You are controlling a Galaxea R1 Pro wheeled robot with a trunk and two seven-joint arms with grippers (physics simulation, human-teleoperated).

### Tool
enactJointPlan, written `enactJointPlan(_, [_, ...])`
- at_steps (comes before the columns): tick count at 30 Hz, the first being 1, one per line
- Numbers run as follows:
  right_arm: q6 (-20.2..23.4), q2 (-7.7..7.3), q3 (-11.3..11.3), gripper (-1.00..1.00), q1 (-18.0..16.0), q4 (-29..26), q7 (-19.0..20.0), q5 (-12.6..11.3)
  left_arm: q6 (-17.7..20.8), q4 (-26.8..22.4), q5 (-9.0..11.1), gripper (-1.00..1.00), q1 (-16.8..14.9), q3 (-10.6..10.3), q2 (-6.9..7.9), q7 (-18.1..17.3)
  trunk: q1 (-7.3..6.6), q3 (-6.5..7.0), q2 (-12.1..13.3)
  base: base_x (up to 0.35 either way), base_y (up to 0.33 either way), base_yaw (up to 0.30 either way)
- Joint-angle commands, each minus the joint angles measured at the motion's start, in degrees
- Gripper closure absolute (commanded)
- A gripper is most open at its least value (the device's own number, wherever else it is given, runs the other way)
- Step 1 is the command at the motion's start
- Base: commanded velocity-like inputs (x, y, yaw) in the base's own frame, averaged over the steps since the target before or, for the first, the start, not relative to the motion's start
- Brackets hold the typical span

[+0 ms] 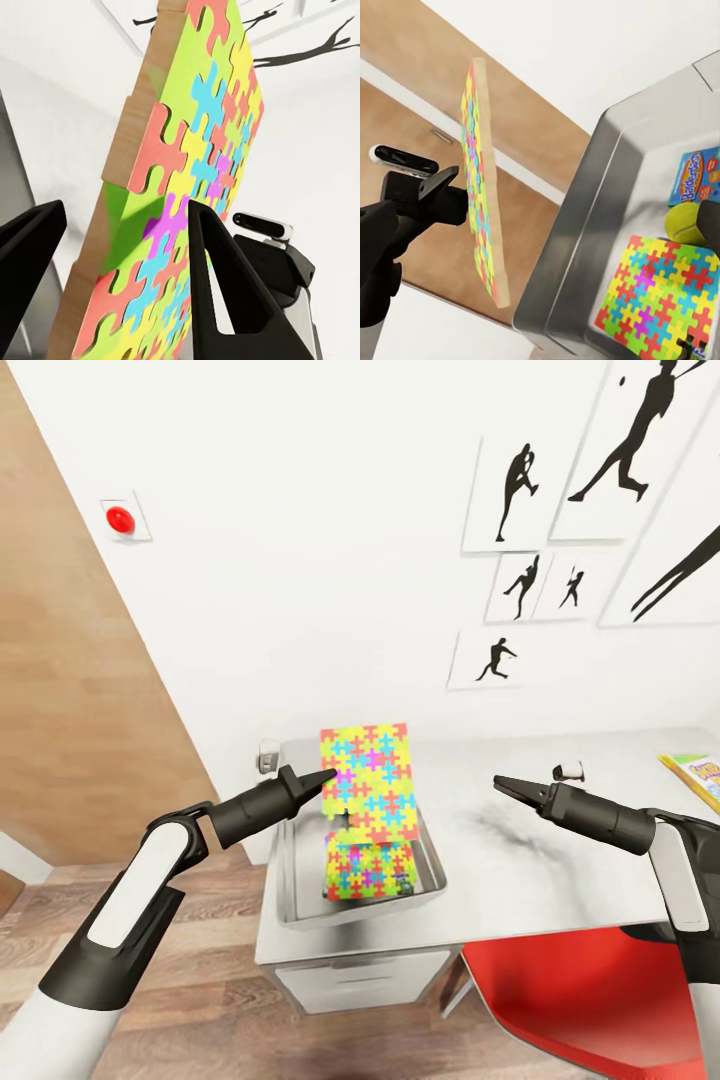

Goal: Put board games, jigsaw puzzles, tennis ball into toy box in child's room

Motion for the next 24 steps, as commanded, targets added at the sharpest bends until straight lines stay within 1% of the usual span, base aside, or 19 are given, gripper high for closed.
enactJointPlan(1, [0.2, -0.02, 0.0, -1.00, -0.1, 0.0, 0.2, 0.2, 0.1, 0.0, 0.5, 1.00, -0.1, -0.1, 0.03, 0.4, 0.03, -0.10, -0.1, -0.021, 0.027, 0.000])
enactJointPlan(10, [0.2, -0.06, 0.0, -1.00, -0.1, 0.0, 0.2, 0.1, 0.1, 0.0, 0.4, 1.00, -0.1, 0.0, 0.06, 0.6, 0.03, -0.10, -0.1, -0.011, 0.014, 0.000])
enactJointPlan(14, [0.2, -0.06, -0.1, -1.00, -0.1, 0.1, 0.1, 0.1, 0.1, 0.0, 0.4, 1.00, 0.0, 0.1, 0.10, 1.6, 0.03, -0.10, -0.1, -0.003, 0.004, 0.000])
enactJointPlan(16, [0.2, -0.10, -0.2, -1.00, -0.1, 0.3, 0.1, 0.1, -0.1, 0.0, 0.4, 1.00, 0.0, 0.1, 0.03, 3.3, 0.03, -0.10, -0.1, -0.002, 0.003, 0.000])
enactJointPlan(19, [0.2, -0.16, -0.3, -1.00, -0.2, 0.5, 0.0, 0.1, -0.7, 0.2, 0.5, 1.00, 0.0, 0.0, -0.63, 6.6, 0.03, -0.10, -0.1, -0.001, 0.001, 0.000])
enactJointPlan(20, [0.2, -0.16, -0.3, -1.00, -0.2, 0.5, 0.0, 0.1, -0.7, 0.2, 0.5, 1.00, 0.0, 0.0, -0.63, 6.6, 0.03, -0.10, -0.1, -0.001, 0.001, 0.000])
enactJointPlan(23, [0.2, -0.19, -0.3, -1.00, -0.5, 0.8, -0.1, 0.1, -1.8, 0.5, 0.4, 1.00, 0.0, 0.1, -2.16, 10.1, 0.03, -0.10, -0.1, 0.000, 0.000, 0.000])
enactJointPlan(24, [0.2, -0.19, -0.3, -1.00, -0.5, 0.8, -0.1, 0.1, -1.8, 0.5, 0.4, 1.00, 0.0, 0.1, -2.16, 10.1, 0.03, -0.10, -0.1, 0.000, 0.000, 0.000])
